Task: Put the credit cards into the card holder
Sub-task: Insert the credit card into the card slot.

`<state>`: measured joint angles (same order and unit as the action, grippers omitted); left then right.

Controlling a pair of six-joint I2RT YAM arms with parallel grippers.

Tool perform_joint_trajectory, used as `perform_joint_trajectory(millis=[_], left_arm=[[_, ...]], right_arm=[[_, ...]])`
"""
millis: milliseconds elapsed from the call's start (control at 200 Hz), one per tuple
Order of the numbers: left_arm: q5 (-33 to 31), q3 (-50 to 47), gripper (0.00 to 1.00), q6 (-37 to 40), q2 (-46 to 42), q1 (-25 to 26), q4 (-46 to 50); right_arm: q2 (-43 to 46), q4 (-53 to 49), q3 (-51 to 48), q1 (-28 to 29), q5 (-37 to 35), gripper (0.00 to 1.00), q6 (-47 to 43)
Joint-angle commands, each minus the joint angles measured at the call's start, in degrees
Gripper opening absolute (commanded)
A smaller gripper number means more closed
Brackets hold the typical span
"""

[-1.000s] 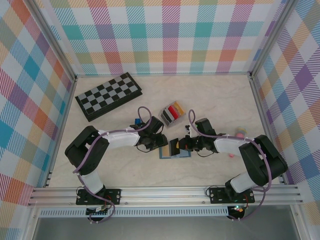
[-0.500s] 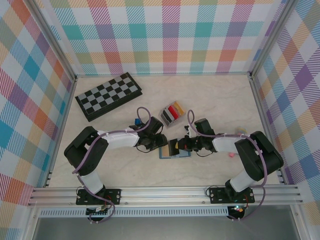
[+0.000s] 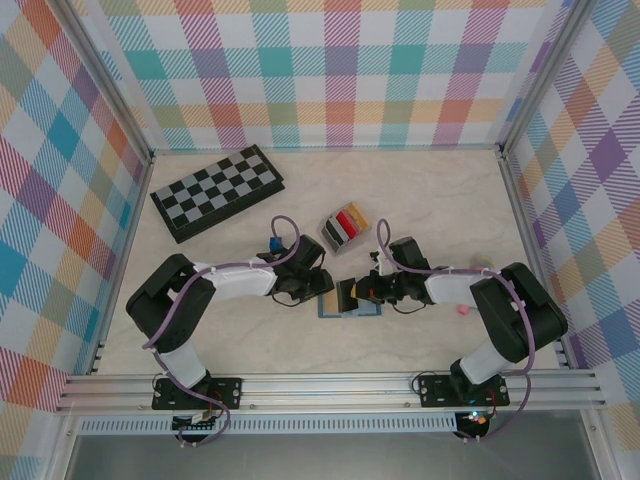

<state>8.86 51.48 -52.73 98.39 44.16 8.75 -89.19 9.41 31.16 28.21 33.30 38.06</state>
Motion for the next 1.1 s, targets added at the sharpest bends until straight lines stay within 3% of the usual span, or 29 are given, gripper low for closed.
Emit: perform_joint_trajectory(millis=[0,510,745,915,1095], left_arm=[[1.4,-1.8,0.39,-1.3,0.6,0.8,-0.5],[1.4,-2.2,0.39,-1.8,-0.1,0.8,-1.1],[0.7,-2.6,0.39,-1.8,-0.4,0.8,-0.7],[1.4,-2.4,0.37,-1.7,0.2,0.8,-1.3],[1.4,-2.6,0.36,-1.7,0.0,0.8,-1.6]], right_arm=[[-1.4,3.3,-1.2,1.1,-0.7,0.05,5.2],[-2.9,3.6,2.2,3.7,-1.8,0.07,7.2],[1.4,-13.5,5.6,3.7,-8.6,0.22,0.4],[0.9,-16.8,7.3,3.7,-8.9,0.26,-1.1],[0.1,-15.1,8.3,3.9,-6.2,0.14,-1.1]])
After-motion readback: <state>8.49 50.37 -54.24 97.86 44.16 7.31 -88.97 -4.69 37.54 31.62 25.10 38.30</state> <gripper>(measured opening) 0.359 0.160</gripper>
